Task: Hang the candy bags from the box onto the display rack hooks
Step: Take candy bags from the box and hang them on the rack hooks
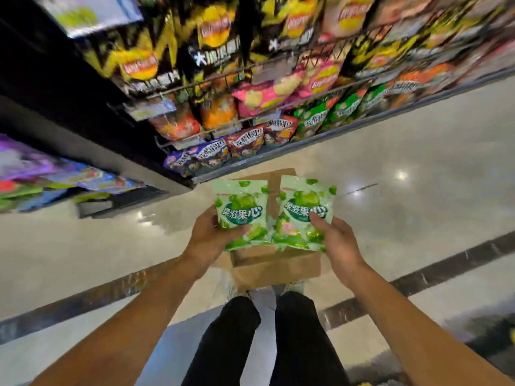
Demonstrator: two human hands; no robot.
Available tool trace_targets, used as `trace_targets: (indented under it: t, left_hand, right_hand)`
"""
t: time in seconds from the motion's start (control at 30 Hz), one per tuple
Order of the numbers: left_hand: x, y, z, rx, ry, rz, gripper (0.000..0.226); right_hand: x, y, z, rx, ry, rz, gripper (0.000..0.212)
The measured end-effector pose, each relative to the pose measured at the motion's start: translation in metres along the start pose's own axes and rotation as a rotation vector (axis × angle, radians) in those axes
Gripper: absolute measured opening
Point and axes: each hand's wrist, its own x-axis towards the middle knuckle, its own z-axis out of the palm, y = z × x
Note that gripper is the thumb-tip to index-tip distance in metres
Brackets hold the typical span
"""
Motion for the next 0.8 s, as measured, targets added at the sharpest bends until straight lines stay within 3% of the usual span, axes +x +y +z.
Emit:
trace_targets:
  t: [0.07,0.27,0.7,0.8]
  left_hand:
    - [-0.042,0.043,-0.012,0.019,0.014,0.071,0.051]
    - [-0.171,0.107,-0.054,-0.013,0.03,0.204,0.047]
    - [-0.338,0.104,-0.089,-0.217,0.245,0.354,0.046]
    - [-0.37,0.095,-0.106,-0.226,0.33,0.4,0.046]
  right_hand:
    - [-0.053,-0.036,-0.001,-0.022,-0.003,-0.114,0.026]
    - [-0.176,-0.082,-0.008,-0.01,-0.022,-0.314,0.021]
    - [-0.294,-0.081,0.013,-0.101,-0.342,-0.583,0.024]
    - [-0.31,-0.081,0.029,-0.152,-0.387,-0.637,0.038]
